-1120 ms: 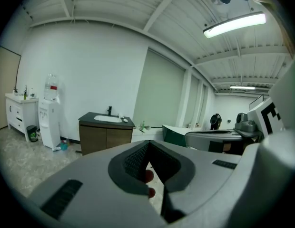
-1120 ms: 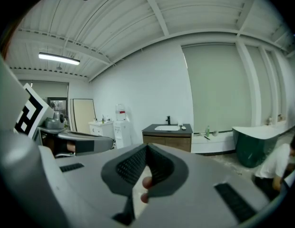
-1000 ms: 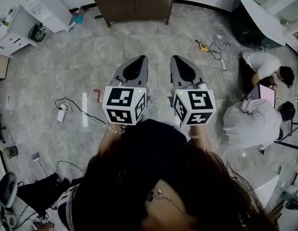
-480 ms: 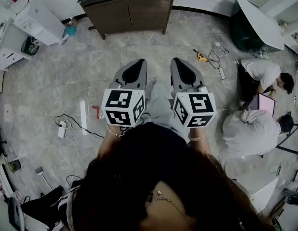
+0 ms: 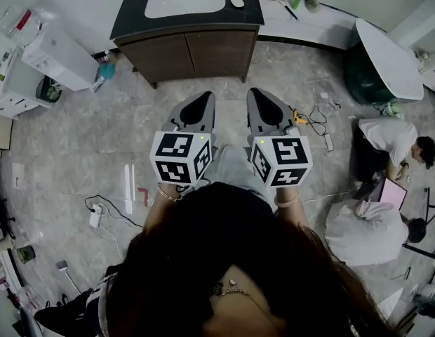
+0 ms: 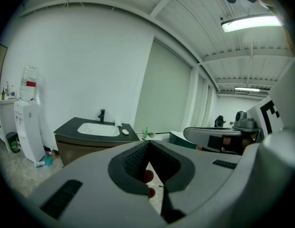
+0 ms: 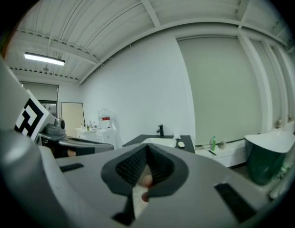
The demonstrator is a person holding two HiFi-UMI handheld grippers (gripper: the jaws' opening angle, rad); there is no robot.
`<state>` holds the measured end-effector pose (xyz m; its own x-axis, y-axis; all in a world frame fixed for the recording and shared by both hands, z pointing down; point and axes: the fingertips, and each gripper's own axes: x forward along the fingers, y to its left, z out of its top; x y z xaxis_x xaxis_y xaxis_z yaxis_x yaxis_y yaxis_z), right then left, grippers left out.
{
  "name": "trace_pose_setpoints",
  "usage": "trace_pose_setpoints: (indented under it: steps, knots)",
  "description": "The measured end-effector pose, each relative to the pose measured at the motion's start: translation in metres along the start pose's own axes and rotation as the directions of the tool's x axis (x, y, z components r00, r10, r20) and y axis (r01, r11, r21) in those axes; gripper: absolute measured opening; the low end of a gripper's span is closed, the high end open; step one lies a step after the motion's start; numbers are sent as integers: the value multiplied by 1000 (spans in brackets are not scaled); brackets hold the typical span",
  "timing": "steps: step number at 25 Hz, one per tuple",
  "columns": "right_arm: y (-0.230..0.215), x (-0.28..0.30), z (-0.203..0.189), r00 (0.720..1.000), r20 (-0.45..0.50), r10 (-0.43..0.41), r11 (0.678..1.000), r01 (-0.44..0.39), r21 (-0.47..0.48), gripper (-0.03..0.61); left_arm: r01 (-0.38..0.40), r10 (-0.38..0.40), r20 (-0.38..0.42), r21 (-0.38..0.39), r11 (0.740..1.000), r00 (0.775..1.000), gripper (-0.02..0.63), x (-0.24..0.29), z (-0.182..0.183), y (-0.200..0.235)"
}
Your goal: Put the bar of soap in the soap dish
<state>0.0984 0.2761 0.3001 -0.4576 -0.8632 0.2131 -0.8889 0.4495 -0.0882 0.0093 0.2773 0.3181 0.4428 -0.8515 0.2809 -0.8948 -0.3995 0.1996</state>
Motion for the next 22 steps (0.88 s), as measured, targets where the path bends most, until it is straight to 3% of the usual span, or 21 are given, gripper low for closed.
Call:
trace_pose_setpoints:
  steps: [7,14,22]
  knots:
    - [-56,78,38,999,10,39,999,-39,-3,9,-36,36,5,-24,999,999,-3,84,46,27]
    - [-87,145,33,998,-33,55,998,-55,17,9,-95,92,-34,-70,993,995,-3,131,46,67]
    - [-125,224,34,998,-60,13,1000,-12,20,9,-56,53,-38,-65,996,998,-3,213,69,112]
